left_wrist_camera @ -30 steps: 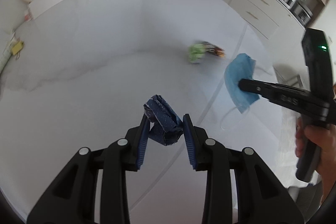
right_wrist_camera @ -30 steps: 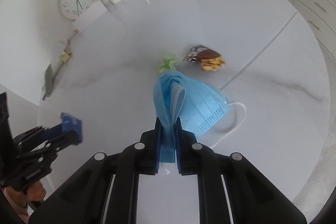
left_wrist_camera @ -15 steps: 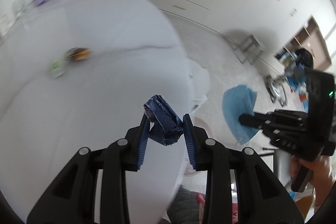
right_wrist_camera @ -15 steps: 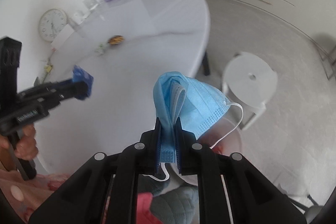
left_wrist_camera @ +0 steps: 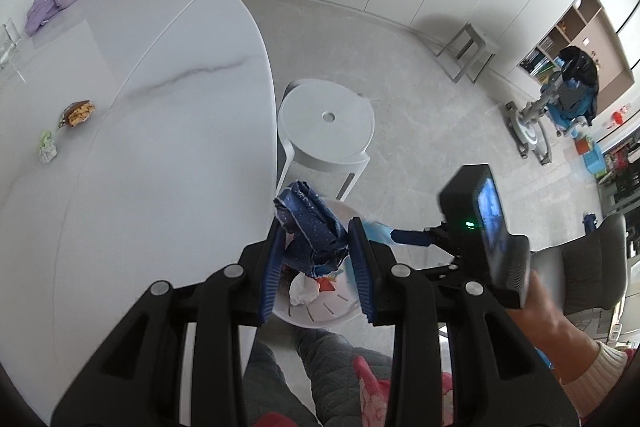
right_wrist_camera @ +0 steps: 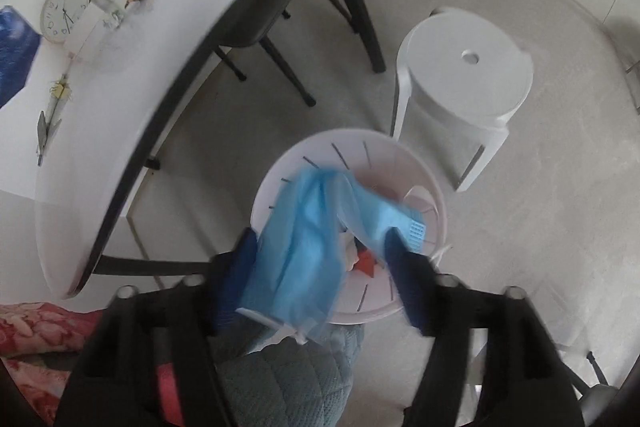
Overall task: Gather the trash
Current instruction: 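Drop the blue face mask and dark blue wrapper into the white bin, then move both open tools back over the table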
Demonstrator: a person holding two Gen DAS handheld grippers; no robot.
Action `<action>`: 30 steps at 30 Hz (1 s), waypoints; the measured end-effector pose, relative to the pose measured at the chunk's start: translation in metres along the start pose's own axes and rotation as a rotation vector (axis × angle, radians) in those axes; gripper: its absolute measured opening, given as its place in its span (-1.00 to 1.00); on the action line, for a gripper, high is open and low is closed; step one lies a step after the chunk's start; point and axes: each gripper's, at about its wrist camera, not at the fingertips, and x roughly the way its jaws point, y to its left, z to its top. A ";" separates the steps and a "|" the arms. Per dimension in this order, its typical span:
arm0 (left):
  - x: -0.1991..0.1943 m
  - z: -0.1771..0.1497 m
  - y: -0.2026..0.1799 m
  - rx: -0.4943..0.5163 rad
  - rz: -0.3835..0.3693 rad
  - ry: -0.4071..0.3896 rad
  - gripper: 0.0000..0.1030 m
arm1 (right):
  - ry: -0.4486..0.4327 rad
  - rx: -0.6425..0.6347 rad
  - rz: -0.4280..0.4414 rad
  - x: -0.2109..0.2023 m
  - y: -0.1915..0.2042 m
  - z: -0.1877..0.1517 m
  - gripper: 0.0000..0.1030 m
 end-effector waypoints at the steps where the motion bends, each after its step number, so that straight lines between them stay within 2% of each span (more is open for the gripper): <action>1: 0.002 -0.001 -0.002 0.002 0.003 0.005 -0.38 | 0.006 0.014 0.013 0.001 -0.002 0.000 0.40; 3: 0.004 -0.003 -0.007 0.010 0.012 0.015 -0.38 | -0.004 0.055 0.028 -0.007 -0.011 -0.003 0.70; 6: 0.009 -0.008 -0.016 0.010 0.020 0.039 -0.38 | -0.039 0.083 0.005 -0.033 -0.019 -0.009 0.90; 9: 0.021 -0.009 -0.024 0.019 0.000 0.074 -0.37 | -0.059 0.090 -0.040 -0.057 -0.032 -0.012 0.95; 13: 0.053 -0.015 -0.041 0.041 -0.042 0.177 -0.32 | -0.094 0.090 -0.069 -0.092 -0.046 -0.023 0.95; 15: 0.071 -0.019 -0.047 0.040 -0.076 0.242 -0.05 | -0.115 0.101 -0.087 -0.107 -0.055 -0.027 0.95; 16: 0.082 -0.021 -0.050 0.036 -0.073 0.278 0.05 | -0.122 0.106 -0.088 -0.113 -0.058 -0.027 0.95; 18: 0.095 -0.023 -0.054 0.028 -0.043 0.312 0.37 | -0.148 0.111 -0.095 -0.123 -0.063 -0.029 0.95; 21: 0.094 -0.021 -0.056 0.025 -0.012 0.297 0.58 | -0.172 0.118 -0.101 -0.131 -0.068 -0.027 0.95; 24: 0.078 -0.014 -0.055 0.019 0.030 0.228 0.74 | -0.189 0.125 -0.093 -0.133 -0.070 -0.024 0.95; 30: 0.046 0.000 -0.040 -0.034 0.100 0.137 0.77 | -0.228 0.056 -0.093 -0.134 -0.051 -0.007 0.95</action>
